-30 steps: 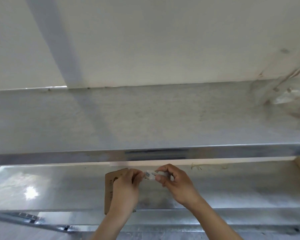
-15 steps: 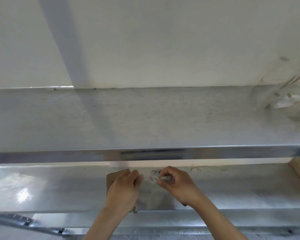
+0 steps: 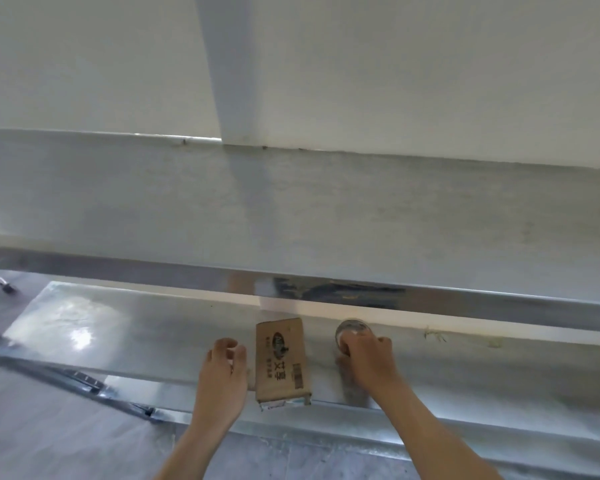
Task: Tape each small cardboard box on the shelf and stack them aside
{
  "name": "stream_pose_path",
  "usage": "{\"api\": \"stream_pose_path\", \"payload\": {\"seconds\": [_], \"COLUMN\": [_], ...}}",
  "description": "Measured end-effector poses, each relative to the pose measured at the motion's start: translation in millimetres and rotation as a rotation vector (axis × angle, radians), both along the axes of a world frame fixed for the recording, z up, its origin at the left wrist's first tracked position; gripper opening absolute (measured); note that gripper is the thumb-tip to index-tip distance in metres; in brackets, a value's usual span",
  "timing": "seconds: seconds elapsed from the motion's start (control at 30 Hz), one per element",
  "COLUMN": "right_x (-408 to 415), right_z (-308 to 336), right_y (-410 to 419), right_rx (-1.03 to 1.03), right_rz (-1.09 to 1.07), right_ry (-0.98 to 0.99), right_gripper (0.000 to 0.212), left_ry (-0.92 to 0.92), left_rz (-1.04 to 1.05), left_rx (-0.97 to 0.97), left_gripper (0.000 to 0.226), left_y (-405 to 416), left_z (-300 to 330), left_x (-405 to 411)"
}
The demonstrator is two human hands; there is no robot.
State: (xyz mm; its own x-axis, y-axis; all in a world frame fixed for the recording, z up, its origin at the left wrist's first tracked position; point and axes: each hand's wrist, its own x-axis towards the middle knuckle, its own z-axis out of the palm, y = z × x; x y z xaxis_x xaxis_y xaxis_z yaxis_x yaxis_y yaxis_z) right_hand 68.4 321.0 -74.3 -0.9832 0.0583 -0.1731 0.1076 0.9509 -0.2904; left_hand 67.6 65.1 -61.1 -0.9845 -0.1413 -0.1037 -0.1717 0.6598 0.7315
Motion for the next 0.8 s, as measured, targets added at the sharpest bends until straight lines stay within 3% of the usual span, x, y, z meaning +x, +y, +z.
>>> {"api": "stream_pose_path", "payload": {"seconds": [0.1,0.17,0.27,0.4,0.5,0.6,0.73,0.8], "right_x": [-1.1,-1.7,-1.0,-6.6,-4.7,1.1,5.8,7.3], "right_z": [1.9,2.9,24.9,39.4,29.8,21.6,32.2,43.4], "right_y": [-4.5,-13.0,-38.4,-65.0,-69.2,-72.0,-72.7,-70.7], "right_rx": [0.069,0.092,-0.217,-0.762,-0.834,-0.946,-1.103,-1.182], "right_rz": [0.016,0.003,-0.185,-0.418,-0.464,-0.524,-0.538,-0.515], "right_ry": [-0.070,0.026,0.118,-0.275,-0.246,-0.186,-0.167,-0.155], "right_gripper": [0.007,0.021,0.025,0.029,0.007,0.008,0.010,0.011], "left_ry": [-0.062,-0.072,-0.118,-0.183,-0.228,-0.274,-0.313,-0.344], "left_rz": [0.004,0.005,0.000,-0.077,-0.155,-0.151,-0.084,-0.057], "left_rx": [0.004,0.023,0.084,0.154,0.178,0.281,0.592,0.756], "left_gripper": [0.011,0.017,0.026,0.026,0.038,0.043,0.035,0.062], "left_y": [-2.7,-3.5,-1.4,4.4,6.4,8.5,6.4,-2.2], "left_z": [-6.0,-9.4,-7.0,2.1,-7.0,-8.7,4.7,7.6], "left_x": [1.7,1.0,-0.2,3.7,6.7,10.6,14.6,12.7]}}
